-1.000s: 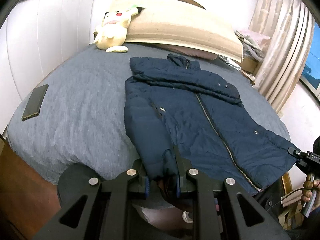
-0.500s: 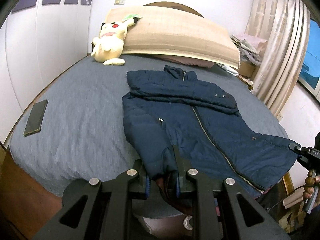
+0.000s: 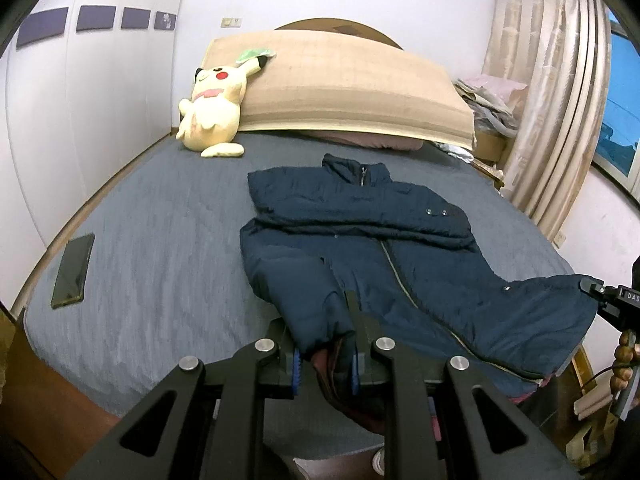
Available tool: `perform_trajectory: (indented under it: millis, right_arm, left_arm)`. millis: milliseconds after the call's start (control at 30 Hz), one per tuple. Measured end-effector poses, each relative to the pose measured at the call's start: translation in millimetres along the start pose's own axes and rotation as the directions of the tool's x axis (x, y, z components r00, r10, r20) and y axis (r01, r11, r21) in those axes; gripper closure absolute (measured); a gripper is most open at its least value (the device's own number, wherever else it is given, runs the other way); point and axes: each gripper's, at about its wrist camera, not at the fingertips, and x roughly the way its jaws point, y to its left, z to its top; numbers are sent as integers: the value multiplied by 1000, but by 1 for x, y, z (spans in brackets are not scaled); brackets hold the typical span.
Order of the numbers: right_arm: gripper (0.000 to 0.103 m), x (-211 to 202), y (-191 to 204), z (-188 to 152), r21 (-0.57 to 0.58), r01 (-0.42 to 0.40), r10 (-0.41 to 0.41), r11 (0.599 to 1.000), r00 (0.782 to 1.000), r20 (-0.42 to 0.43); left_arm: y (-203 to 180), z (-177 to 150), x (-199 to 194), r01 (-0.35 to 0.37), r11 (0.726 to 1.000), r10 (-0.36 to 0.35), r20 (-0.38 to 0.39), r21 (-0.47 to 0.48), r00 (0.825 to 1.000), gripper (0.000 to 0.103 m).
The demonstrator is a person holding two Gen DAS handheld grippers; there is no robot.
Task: Fold large clothes
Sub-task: 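Keep carrying the hem with both tools across the body toward the collar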
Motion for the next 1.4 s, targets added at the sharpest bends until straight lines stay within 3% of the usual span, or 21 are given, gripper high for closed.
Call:
perform_trajectory:
  millis: [500, 900, 1400]
  right_arm:
    - [93, 13, 9, 41, -23, 12, -10, 1000, 999, 52]
    - [93, 0, 26, 43, -61, 26, -21, 998, 996, 90]
    - [93, 20, 30, 66, -58, 67, -60, 996, 991, 124]
  left_arm:
    - [-6, 39, 10, -10, 1000, 8, 57, 27, 998, 86]
    - [-6, 39, 0, -20, 999, 18, 87, 26, 996, 86]
    - [-3, 60, 22, -60, 998, 62, 96, -17, 993, 86]
